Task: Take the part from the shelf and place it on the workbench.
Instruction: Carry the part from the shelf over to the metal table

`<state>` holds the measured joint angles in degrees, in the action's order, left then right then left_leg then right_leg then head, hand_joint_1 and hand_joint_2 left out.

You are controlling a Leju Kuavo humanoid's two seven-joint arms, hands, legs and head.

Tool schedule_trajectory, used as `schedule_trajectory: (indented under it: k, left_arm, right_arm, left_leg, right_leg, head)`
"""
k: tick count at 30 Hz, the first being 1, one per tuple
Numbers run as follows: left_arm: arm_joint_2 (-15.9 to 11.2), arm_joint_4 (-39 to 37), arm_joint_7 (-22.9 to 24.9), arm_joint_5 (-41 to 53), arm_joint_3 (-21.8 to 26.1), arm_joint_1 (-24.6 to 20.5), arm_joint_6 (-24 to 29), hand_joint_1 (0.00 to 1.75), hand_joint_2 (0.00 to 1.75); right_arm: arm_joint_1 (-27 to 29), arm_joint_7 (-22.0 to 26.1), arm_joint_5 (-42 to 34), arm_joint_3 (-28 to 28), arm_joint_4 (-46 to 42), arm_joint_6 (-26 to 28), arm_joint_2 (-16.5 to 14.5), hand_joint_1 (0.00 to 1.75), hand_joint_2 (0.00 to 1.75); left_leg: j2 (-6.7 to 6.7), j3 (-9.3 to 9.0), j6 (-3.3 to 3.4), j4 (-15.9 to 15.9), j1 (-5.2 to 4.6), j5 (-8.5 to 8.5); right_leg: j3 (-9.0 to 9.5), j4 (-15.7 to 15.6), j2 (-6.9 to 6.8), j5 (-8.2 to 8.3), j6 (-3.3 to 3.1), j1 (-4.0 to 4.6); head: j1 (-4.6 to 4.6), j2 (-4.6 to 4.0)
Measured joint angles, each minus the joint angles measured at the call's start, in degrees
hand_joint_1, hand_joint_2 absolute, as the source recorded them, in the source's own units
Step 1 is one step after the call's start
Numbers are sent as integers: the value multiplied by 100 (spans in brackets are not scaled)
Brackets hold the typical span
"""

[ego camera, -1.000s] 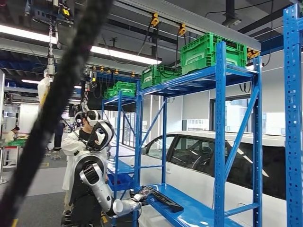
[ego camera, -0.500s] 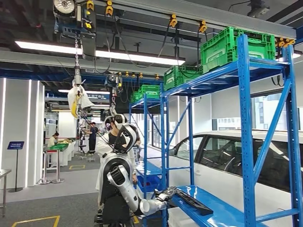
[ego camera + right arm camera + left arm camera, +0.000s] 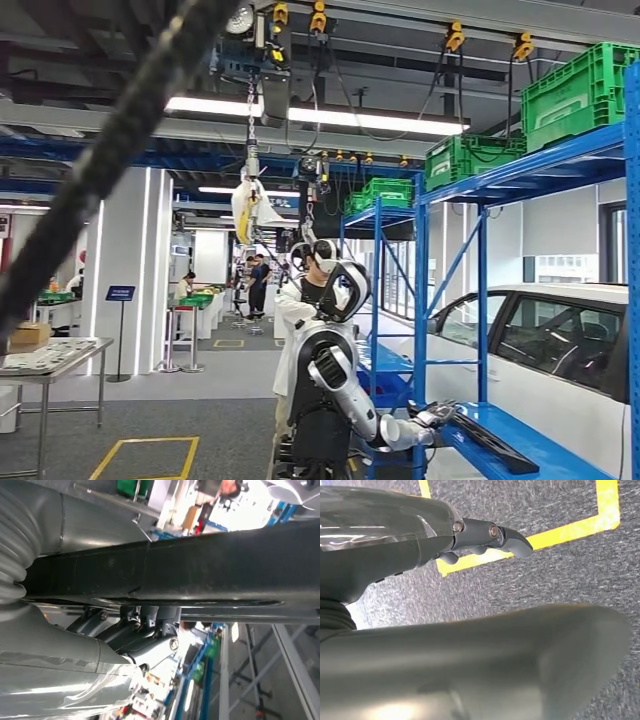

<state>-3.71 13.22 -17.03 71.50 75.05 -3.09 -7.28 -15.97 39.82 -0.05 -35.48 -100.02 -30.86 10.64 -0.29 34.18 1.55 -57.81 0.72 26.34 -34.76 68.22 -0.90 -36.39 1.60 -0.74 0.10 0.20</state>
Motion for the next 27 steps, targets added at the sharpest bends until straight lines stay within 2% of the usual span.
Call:
schedule_trajectory:
  k: [1,2,3,4,6,7,8,9,11,13,15,17,18,19,20,21,22,23,24,26,27]
  left_arm:
    - [1,0,7,0,2,-2,0,0,175]
    - [3,0,16,1,5,-1,-1,0,175]
    - [4,0,31,1,9,2,-1,0,175]
    - [5,0,46,1,14,4,-1,0,175]
    - [14,0,66,5,20,0,-1,0,175]
    - [21,0,69,9,21,-5,-1,0,175]
    - [27,0,73,12,22,-7,-1,0,175]
    - [32,0,77,14,24,-2,-1,0,175]
    - [34,-1,80,20,28,26,-1,0,175]
    - [40,-2,74,32,31,36,-3,0,175]
    - [40,-2,67,41,32,15,-3,0,175]
    - [42,-2,66,48,32,3,-5,0,175]
    - [45,-2,66,50,32,9,-7,0,175]
    - [49,-2,67,52,32,18,-8,0,175]
    - [50,-2,67,52,33,25,-8,0,175]
    - [50,-2,68,53,33,24,-7,0,175]
    - [56,-2,68,53,34,16,-6,0,175]
    - [61,-2,68,54,34,7,-5,0,175]
    - [66,-2,69,55,34,1,-5,0,175]
    - [72,-2,75,60,34,9,-6,0,175]
    - [72,-2,78,62,35,18,-7,0,175]
  right_arm:
    - [5,0,3,-1,15,-10,5,175,175]
    - [9,0,6,-2,31,-20,9,175,175]
    - [11,0,7,-3,43,-28,10,175,175]
    - [10,0,5,-3,52,-34,11,175,175]
    - [3,0,3,-4,57,-44,13,175,175]
    - [-2,0,1,-5,59,-49,14,175,175]
    - [-6,0,1,-7,60,-54,15,175,175]
    - [-9,0,-1,-8,60,-60,15,175,175]
    - [-24,0,-4,-10,60,-74,13,175,175]
    - [-43,0,-14,-12,60,-87,6,175,175]
    - [-47,-1,-25,-13,63,-95,5,175,175]
    - [-43,-1,-33,-17,71,-104,8,175,175]
    - [-43,0,-35,-21,74,-111,9,175,175]
    - [-43,-1,-37,-24,75,-117,9,175,175]
    - [-44,-1,-37,-25,77,-122,8,175,175]
    - [-45,-1,-37,-26,77,-125,8,175,175]
    - [-48,-1,-37,-25,77,-125,9,175,175]
    - [-52,0,-37,-25,77,-127,10,175,175]
    - [-57,-1,-37,-26,77,-131,12,175,175]
    - [-67,-1,-36,-29,77,-140,13,175,175]
    - [-72,-1,-37,-30,76,-144,14,175,175]
  left_leg:
    - [-64,3,10,-1,-13,-3]
    - [-132,2,16,-3,-27,-5]
    - [-202,-2,19,-5,-39,-6]
    - [-276,-9,19,-7,-48,-7]
    - [-417,-12,14,-17,-60,-10]
    - [-482,1,2,-23,-60,-17]
    - [-539,22,-17,-25,-55,-28]
    - [-596,44,-44,-23,-49,-45]
    - [-664,69,-102,-4,-36,-66]
    - [-474,161,-157,-175,-53,77]
    - [-167,460,-217,-822,-47,444]
    - [-49,779,-271,-1540,-2,717]
    - [-32,821,-291,-1655,22,718]
    - [-12,739,-310,-1526,47,610]
    - [27,545,-324,-1177,65,429]
    - [122,311,-336,-739,72,260]
    - [235,106,-326,-352,62,127]
    - [313,-13,-295,-120,46,66]
    - [359,-52,-254,-25,24,63]
    - [272,-24,-155,-31,-10,60]
    - [226,-17,-118,-27,-14,53]
  right_leg:
    - [-167,358,45,-121,-5,4]
    - [-257,534,62,-129,-17,12]
    - [-246,480,80,-20,-38,21]
    - [-136,208,119,184,-68,32]
    - [193,-581,343,608,-145,42]
    - [316,-870,442,716,-167,45]
    - [375,-1021,506,747,-178,47]
    - [392,-1061,491,733,-178,52]
    - [408,-1114,380,747,-204,41]
    - [432,-1180,240,786,-252,12]
    - [443,-1206,79,799,-274,9]
    - [443,-1205,-79,793,-271,14]
    - [444,-1204,-141,788,-265,14]
    - [451,-1203,-205,780,-253,12]
    - [464,-1201,-261,768,-233,8]
    - [480,-1196,-314,751,-206,6]
    - [493,-1187,-364,731,-171,16]
    - [501,-1176,-402,713,-136,27]
    - [506,-1168,-439,701,-104,39]
    - [520,-1173,-512,695,-46,35]
    - [529,-1167,-502,671,-14,18]
  head:
    - [1,0]
    - [1,0]
    - [1,0]
    - [1,0]
    - [1,0]
    - [2,0]
    - [3,0]
    - [4,0]
    - [4,0]
    - [3,0]
    - [3,0]
    - [4,0]
    - [4,0]
    - [4,0]
    - [3,0]
    - [3,0]
    - [4,0]
    - [5,0]
    - [5,0]
    - [5,0]
    - [6,0]
